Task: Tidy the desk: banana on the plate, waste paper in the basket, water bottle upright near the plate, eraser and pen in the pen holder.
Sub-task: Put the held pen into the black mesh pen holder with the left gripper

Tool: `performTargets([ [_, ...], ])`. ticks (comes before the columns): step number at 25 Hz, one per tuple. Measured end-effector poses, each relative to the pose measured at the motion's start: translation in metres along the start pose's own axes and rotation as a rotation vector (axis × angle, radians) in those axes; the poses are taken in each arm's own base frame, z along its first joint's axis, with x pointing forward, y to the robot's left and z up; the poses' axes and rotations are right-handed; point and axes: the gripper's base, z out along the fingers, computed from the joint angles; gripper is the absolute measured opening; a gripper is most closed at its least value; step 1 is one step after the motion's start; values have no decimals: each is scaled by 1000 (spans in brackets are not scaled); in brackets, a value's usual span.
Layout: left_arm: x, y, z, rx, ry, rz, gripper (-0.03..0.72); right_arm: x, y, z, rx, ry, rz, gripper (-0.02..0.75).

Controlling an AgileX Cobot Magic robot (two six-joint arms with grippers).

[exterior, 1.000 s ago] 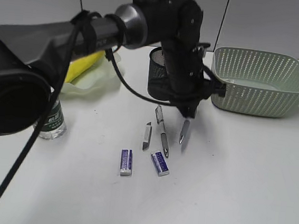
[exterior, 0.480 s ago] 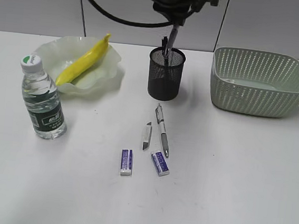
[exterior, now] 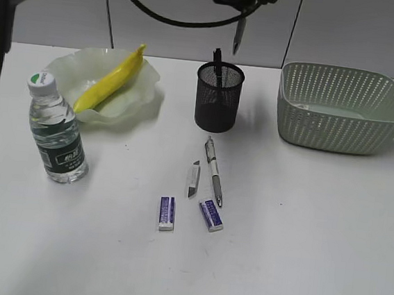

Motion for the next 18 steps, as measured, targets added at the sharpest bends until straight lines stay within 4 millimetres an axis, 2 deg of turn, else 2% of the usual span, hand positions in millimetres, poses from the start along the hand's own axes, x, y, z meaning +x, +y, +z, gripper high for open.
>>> performTargets([
  [6,-8,0,-7,13,-51,-16,85,0,0,0,0,0,0,391],
  [10,-12,5,-10,-39,-74,27,85,0,0,0,0,0,0,391],
  [16,-37,28,-22,-114,-222,98,85,0,0,0,0,0,0,391],
  [18,-42,30,-23,-120,-270,124,85,0,0,0,0,0,0,391],
])
